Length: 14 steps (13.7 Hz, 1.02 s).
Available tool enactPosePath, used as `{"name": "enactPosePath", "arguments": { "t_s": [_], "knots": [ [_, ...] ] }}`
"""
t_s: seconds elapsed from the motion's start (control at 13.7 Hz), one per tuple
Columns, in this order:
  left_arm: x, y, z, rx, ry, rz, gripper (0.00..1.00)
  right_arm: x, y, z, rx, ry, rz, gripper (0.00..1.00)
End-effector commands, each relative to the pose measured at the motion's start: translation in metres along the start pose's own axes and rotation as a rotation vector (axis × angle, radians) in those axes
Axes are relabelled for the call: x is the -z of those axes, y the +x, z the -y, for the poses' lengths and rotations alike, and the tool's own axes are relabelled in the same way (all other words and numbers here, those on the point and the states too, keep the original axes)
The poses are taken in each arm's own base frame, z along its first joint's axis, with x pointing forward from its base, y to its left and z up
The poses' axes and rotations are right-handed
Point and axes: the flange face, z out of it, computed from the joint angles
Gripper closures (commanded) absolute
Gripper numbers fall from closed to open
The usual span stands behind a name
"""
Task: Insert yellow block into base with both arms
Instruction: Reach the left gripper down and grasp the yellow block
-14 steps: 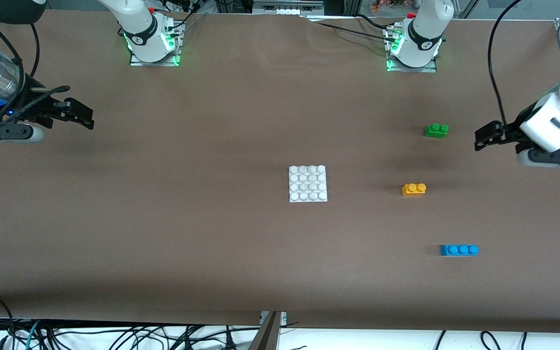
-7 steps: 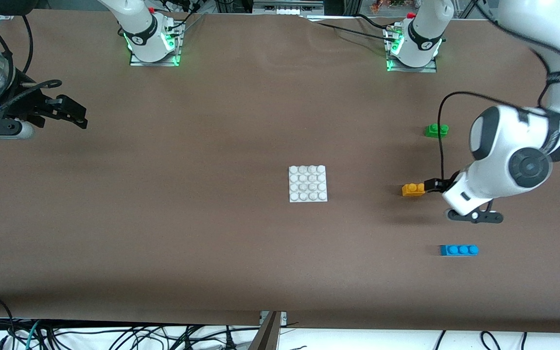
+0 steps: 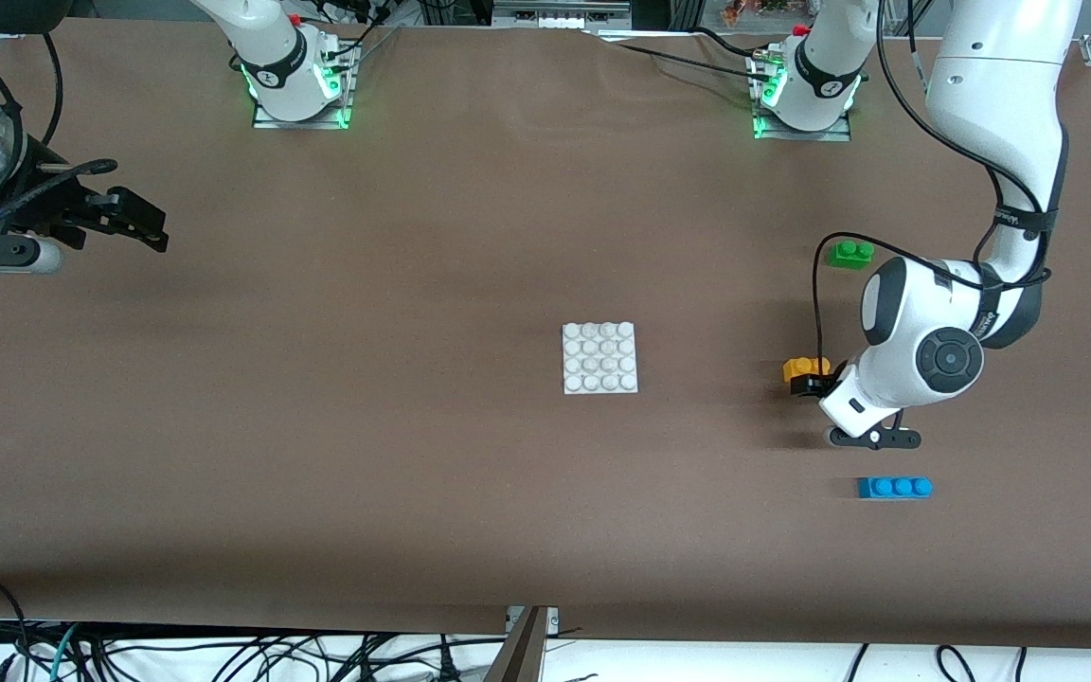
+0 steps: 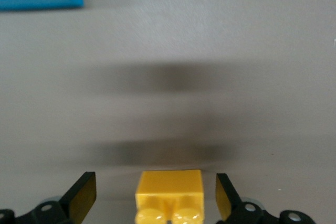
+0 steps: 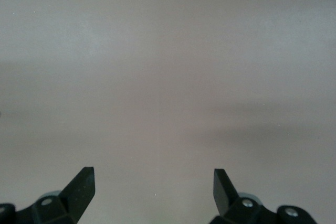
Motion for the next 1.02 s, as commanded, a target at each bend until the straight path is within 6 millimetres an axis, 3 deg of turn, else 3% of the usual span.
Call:
{"name": "enactPosePath", "arguments": {
  "t_s": [0.0,0.15,0.44,0.8,0.87,0.95],
  "knots": [
    [-0.016,-0.027,-0.002,0.026,-0.031,-0.057,0.0,0.002,0.004,-0.014,-0.028,-0.002,0.011,0.0],
    [-0.03,-0.033,-0.001,0.03,-0.03,-0.064,0.0,-0.002,0.006,-0.021,-0.044,0.0,0.019,0.0],
    [-0.036,-0.048,-0.017,0.027,-0.037,-0.039,0.0,0.0,0.005,-0.019,-0.038,0.0,0.016,0.0],
    [-0.042,-0.051,-0.017,0.012,-0.025,-0.028,0.01,0.001,0.006,-0.016,-0.034,0.004,0.006,0.0],
    [-0.043,-0.051,-0.017,0.012,-0.025,-0.028,0.03,0.001,0.006,-0.015,-0.034,0.004,0.006,0.0],
    [-0.044,-0.051,-0.017,0.012,-0.025,-0.026,0.11,0.001,0.006,-0.014,-0.033,0.004,0.006,0.0]
  ]
}}
